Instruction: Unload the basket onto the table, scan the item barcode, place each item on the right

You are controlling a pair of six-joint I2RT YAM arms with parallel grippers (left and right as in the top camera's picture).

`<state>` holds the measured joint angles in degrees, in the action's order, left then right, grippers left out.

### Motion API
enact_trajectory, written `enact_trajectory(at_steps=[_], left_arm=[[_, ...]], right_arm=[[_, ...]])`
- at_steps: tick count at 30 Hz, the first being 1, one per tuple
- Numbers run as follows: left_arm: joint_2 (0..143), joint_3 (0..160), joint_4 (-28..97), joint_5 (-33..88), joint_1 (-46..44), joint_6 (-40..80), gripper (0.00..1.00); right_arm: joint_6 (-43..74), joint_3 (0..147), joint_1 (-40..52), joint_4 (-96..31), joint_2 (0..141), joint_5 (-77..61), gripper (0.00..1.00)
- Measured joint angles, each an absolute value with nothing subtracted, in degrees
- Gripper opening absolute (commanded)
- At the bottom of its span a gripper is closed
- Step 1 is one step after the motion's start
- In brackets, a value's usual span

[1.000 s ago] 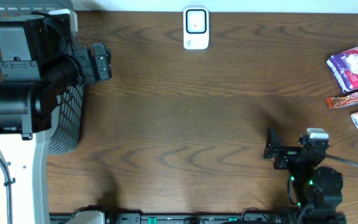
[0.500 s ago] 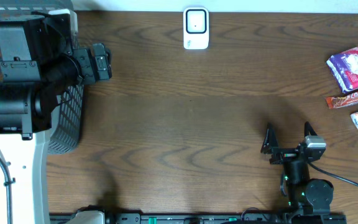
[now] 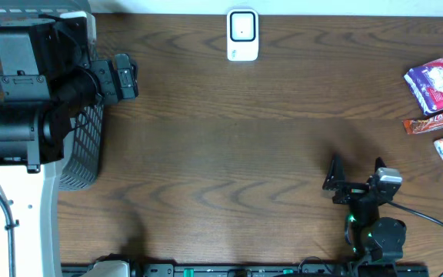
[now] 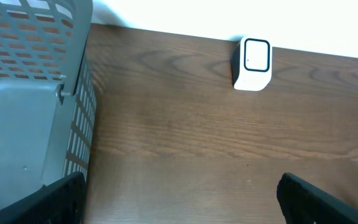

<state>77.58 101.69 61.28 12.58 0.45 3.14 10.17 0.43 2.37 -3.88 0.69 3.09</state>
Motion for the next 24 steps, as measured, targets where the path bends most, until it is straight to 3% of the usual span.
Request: enact_trajectory(at_steps=[10,24], left_arm=[[77.58,101.69,61.28,12.58,0.45,3.14,0.98],[77.58,101.69,61.28,12.58,0.45,3.14,0.98]], right_arm=[[1.26,0.43,2.37,-4.08,0.69,0.67,0.99],[0.14,0.40,2.37,-4.08,0.69,0.36,0.99]])
